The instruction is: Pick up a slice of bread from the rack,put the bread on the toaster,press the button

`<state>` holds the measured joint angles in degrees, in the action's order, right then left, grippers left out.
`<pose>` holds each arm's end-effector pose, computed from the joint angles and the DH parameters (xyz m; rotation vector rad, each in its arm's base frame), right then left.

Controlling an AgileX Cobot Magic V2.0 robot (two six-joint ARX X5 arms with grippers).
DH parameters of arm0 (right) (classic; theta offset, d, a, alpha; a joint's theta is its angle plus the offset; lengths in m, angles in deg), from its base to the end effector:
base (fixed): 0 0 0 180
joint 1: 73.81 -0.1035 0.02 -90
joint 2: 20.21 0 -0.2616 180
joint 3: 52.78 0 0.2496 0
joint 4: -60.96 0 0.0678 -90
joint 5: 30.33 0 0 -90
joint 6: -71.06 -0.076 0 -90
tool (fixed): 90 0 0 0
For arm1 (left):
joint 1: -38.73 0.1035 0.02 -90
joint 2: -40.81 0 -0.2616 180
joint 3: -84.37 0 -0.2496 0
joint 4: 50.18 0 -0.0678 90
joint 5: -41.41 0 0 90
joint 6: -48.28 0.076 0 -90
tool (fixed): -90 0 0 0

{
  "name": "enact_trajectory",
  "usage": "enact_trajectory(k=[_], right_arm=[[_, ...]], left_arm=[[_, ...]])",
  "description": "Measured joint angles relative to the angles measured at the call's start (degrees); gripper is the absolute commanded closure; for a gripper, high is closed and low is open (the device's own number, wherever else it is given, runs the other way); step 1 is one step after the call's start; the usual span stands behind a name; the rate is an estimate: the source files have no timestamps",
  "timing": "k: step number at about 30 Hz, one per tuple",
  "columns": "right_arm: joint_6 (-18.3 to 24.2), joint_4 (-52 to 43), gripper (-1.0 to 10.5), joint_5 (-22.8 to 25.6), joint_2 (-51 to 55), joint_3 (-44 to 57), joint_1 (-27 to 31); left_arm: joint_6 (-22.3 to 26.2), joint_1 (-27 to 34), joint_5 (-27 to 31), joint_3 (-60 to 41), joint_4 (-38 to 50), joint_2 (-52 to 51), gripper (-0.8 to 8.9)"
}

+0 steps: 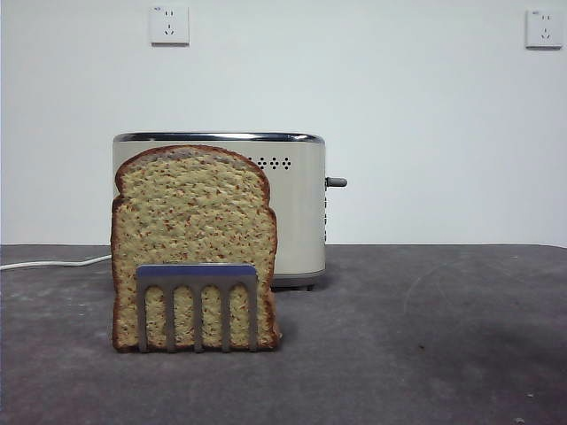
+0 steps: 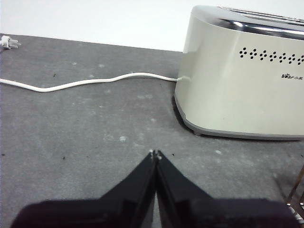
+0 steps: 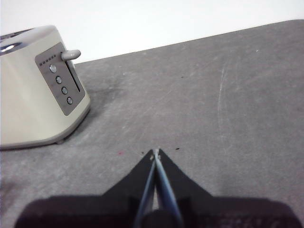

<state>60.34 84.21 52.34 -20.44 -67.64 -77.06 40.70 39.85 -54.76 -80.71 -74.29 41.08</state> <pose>0.1407 0.0177 0.1461 0.1916 0.1674 0.1697 0.1414 -0.0054 0.1443 -0.1424 0.1704 -0.0769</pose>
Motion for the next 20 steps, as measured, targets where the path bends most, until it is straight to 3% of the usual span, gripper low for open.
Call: enact_trajectory(k=[6, 11, 15, 20], right_arm=[[-7.0, 0.0, 9.6, -1.0, 0.0, 0.0, 0.0], [-12.1, 1.5, 9.6, -3.2, -0.7, -2.0, 0.0], [-13.5, 1.6, 9.6, -4.7, -3.0, -7.8, 0.0], [-12.3, 6.8, 9.6, -7.0, -9.1, -17.6, 0.0]], left_arm=[[-2.9, 0.0, -1.1, 0.0, 0.0, 0.0, 8.20], [-5.5, 0.0, -7.9, 2.5, -2.5, 0.0, 8.21], [-6.0, 0.0, -9.1, 9.2, -5.7, 0.1, 8.21], [-6.0, 0.0, -13.2, 18.4, -8.7, 2.8, 8.21]])
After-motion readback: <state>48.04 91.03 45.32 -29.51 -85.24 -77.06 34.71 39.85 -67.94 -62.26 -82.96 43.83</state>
